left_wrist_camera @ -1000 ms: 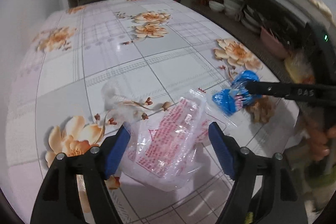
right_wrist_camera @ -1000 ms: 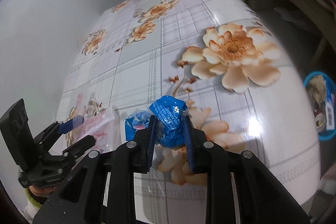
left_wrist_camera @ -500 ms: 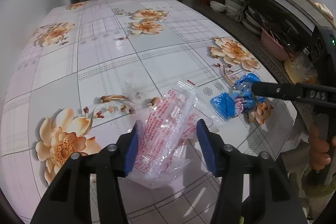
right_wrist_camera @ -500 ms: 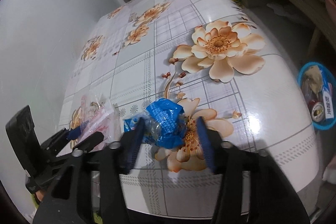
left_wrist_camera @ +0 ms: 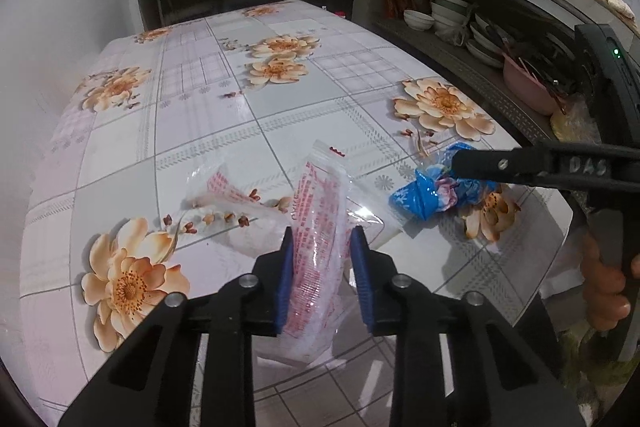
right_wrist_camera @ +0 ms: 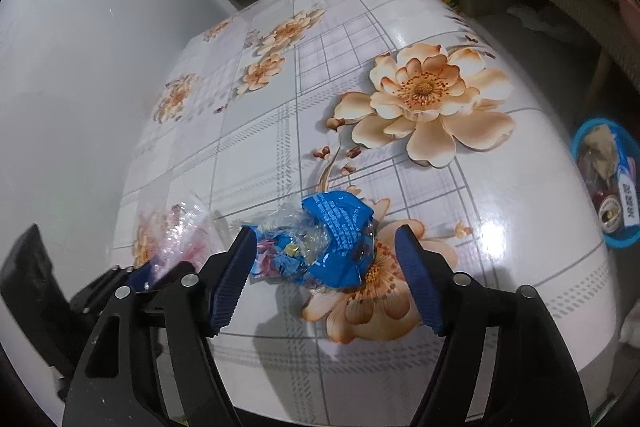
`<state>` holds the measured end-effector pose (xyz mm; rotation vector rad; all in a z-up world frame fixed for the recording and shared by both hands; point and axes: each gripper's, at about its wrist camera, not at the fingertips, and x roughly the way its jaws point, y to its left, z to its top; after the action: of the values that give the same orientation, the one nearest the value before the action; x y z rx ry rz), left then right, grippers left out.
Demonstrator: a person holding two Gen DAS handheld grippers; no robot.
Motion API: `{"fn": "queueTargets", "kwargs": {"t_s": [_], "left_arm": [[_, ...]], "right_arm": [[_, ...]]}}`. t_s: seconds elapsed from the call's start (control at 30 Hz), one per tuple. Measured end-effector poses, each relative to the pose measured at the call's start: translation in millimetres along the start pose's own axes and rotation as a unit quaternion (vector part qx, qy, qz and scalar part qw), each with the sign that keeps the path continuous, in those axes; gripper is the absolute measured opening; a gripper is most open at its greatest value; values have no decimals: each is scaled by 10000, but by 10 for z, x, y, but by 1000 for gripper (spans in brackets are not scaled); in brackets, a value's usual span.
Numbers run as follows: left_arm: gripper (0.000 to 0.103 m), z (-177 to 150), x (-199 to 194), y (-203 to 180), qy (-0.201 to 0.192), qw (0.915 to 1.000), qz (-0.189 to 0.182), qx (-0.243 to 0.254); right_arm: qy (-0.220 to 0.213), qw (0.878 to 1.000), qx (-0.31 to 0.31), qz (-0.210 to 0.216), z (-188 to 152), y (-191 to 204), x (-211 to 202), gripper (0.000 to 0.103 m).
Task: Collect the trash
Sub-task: 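Lift the clear bag and blue wrapper and carry them toward the blue wastebasket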
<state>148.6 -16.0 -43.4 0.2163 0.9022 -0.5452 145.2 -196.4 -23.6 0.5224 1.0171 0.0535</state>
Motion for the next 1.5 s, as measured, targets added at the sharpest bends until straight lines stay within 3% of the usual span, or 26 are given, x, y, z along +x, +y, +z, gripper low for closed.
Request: {"fn": "queueTargets", "kwargs": {"t_s": [0.13,0.37,1.0,1.27,1.5], "left_arm": [[22,20,-15,-27,-54,9999,112,84],[20,30,-51,-53,-127,9994,242,196],[19,82,-268,-116,-470,9977,422,259],[19,291,-339,-218,-649,9976,38,217],[19,709,-226,-764,-654,9942,-686,514]], "right_arm": [[24,9999,-59,-96,-8,8,20,45],[-7,10000,5,-13,-27,-12,-23,32],[-293,9994,89,152,-13,-20,-323,27],[-667,9962,468,304,-53,-247,-636,27],[-1248,9859,1097,199,-100,-848,-1118,27]]}}
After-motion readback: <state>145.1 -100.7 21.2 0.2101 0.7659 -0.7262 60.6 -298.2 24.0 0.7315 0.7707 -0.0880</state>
